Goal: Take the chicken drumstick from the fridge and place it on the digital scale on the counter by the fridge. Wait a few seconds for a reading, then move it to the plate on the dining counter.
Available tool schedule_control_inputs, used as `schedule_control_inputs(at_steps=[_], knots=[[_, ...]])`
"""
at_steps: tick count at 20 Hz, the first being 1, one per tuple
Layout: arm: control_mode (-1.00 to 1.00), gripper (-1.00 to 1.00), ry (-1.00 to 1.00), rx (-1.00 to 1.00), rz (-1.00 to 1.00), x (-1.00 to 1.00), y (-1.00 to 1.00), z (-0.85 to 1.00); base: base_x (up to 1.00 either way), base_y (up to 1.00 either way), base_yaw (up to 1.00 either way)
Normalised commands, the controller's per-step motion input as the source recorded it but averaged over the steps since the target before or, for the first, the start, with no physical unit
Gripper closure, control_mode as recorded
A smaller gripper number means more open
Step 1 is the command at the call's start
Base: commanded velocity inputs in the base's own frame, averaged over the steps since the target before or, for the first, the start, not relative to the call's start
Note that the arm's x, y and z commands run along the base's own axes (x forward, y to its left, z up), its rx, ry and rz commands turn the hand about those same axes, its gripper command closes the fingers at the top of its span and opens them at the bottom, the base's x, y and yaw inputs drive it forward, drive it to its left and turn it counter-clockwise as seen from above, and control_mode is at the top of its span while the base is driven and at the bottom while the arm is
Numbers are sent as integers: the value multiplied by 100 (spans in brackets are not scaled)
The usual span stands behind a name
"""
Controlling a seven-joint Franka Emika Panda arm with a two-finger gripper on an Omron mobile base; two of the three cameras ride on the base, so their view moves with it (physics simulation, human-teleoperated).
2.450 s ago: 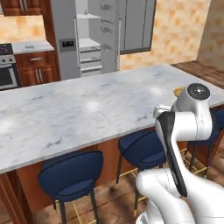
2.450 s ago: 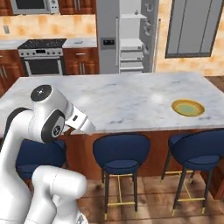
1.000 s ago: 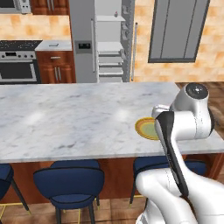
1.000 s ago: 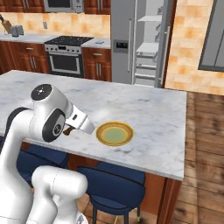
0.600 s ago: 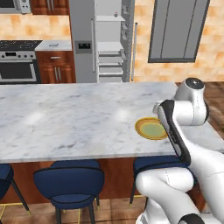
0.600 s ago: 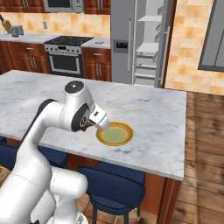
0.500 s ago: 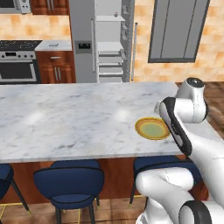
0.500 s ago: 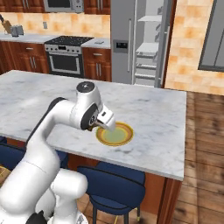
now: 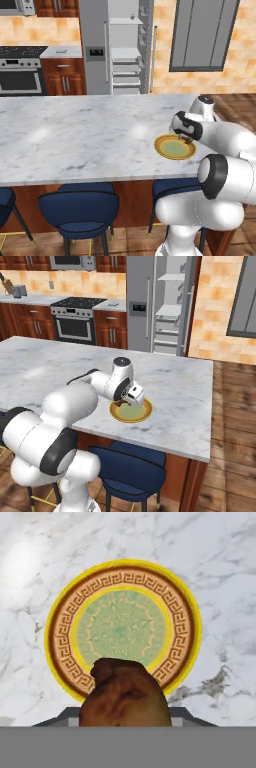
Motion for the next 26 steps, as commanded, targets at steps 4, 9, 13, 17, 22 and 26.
schedule_control_inputs(at_steps=[4, 9, 13, 17, 22, 26], knots=[[-100, 100, 0, 0, 0, 83, 0, -73, 0, 0, 0], [-100, 100, 0, 0, 0, 59, 0, -66, 0, 0, 0], [-100, 100, -2, 0, 0, 20, 0, -46, 0, 0, 0], [-100, -100, -8, 0, 0, 0, 0, -26, 0, 0, 0], [-100, -100, -13, 0, 0, 0, 0, -2, 0, 0, 0], [-100, -100, -9, 0, 0, 0, 0, 4, 0, 0, 0]])
